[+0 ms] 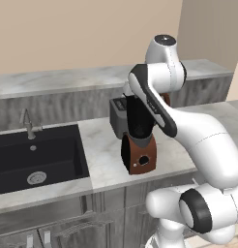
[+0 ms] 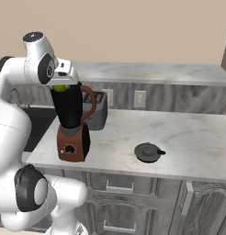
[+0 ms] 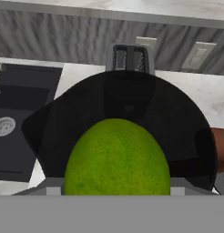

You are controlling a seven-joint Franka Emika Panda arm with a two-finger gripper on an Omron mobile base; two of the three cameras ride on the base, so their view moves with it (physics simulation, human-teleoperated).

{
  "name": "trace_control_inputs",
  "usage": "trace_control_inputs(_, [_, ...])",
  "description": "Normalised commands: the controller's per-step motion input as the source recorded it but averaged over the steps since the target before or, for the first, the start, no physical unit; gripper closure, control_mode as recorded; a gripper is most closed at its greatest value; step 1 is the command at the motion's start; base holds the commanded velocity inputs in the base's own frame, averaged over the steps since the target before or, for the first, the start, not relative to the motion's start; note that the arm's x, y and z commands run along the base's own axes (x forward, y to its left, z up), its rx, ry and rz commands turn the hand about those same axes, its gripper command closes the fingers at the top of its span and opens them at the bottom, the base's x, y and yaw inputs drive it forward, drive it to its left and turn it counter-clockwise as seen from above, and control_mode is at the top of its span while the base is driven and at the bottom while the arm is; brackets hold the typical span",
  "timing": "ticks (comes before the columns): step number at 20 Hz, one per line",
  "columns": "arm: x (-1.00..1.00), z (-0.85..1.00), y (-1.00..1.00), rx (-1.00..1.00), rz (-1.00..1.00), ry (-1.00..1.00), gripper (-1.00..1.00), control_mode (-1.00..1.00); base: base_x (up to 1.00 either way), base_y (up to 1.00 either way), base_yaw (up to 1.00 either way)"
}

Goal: Grab the limes from the fridge, place them in the blender, close the lid, and turn on the blender to create a marinade.

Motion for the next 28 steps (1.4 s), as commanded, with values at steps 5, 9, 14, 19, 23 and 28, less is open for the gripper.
trace_control_inputs(5, [0.00,-0.42,0.00,-0.02,0.00,0.02,1.00,-1.00,0.00,0.00,0.00])
trace_control_inputs(9, [0.27,-0.24,0.00,0.00,0.01,0.18,1.00,-1.00,0.00,0.00,0.00])
trace_control_inputs(14, [0.08,-0.30,-0.16,0.01,0.06,0.21,1.00,-1.00,0.00,0.00,0.00])
trace_control_inputs(19, [-0.02,-0.49,-0.04,0.00,0.03,0.08,-1.00,-1.00,0.00,0.00,0.00])
trace_control_inputs(23, [-0.23,-0.31,-0.01,0.00,0.03,-0.02,-1.00,-1.00,0.00,0.00,0.00])
trace_control_inputs(28, [-0.01,-0.05,-0.10,0.00,0.01,-0.03,-1.00,-1.00,0.00,0.00,0.00])
